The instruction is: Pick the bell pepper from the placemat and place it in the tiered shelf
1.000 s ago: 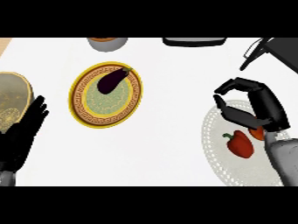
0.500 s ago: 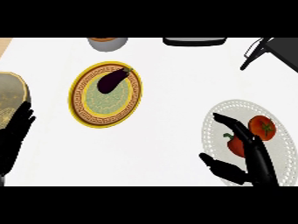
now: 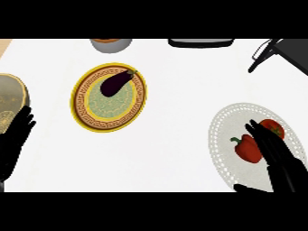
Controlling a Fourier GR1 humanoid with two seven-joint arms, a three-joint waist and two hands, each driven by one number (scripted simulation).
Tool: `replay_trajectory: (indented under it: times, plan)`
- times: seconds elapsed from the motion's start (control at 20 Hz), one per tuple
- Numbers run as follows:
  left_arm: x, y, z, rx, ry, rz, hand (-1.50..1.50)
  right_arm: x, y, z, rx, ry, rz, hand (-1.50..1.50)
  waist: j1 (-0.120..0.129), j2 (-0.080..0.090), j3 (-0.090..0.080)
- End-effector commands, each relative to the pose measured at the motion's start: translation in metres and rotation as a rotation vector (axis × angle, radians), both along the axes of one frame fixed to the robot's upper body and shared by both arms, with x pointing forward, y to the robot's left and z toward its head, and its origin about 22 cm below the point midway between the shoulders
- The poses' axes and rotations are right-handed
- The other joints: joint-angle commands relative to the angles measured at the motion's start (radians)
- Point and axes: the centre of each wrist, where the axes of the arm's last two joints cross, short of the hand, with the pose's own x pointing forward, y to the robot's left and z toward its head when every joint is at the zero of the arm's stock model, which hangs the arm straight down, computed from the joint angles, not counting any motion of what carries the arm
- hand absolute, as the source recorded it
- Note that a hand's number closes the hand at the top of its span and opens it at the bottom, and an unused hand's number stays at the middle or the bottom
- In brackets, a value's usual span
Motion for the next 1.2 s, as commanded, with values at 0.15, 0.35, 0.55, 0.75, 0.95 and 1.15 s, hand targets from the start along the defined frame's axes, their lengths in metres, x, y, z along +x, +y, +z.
replay_trajectory:
  times: [0.15, 0.35, 0.55, 0.75, 0.95, 1.15]
  plan:
    - [0.015, -0.013, -0.005, -0.016, -0.016, -0.018, 0.00, -0.001, 0.005, 0.029, -0.406, 0.294, -0.034, -1.50, 0.017, 0.010, -0.002]
    - [0.008, -0.005, 0.002, -0.004, -0.009, -0.037, 0.00, 0.012, 0.024, 0.043, -0.510, 0.378, -0.052, -1.50, 0.033, 0.007, 0.004]
    - [0.003, -0.004, -0.005, -0.008, -0.004, -0.026, 0.00, 0.014, 0.021, 0.040, -0.613, 0.423, -0.070, -1.50, 0.022, 0.005, 0.005]
    - [-0.002, -0.021, -0.005, 0.006, -0.004, -0.019, 0.00, 0.029, 0.028, 0.033, -0.633, 0.456, -0.050, -1.50, 0.023, 0.004, 0.006]
    - [0.020, -0.004, 0.008, -0.003, -0.012, -0.018, 0.00, 0.044, 0.025, 0.030, -0.619, 0.465, -0.061, -1.50, 0.020, 0.005, 0.006]
    - [0.004, -0.014, -0.003, -0.011, -0.013, -0.022, 0.00, 0.063, 0.005, 0.015, -0.619, 0.467, -0.081, -1.50, 0.023, 0.005, 0.006]
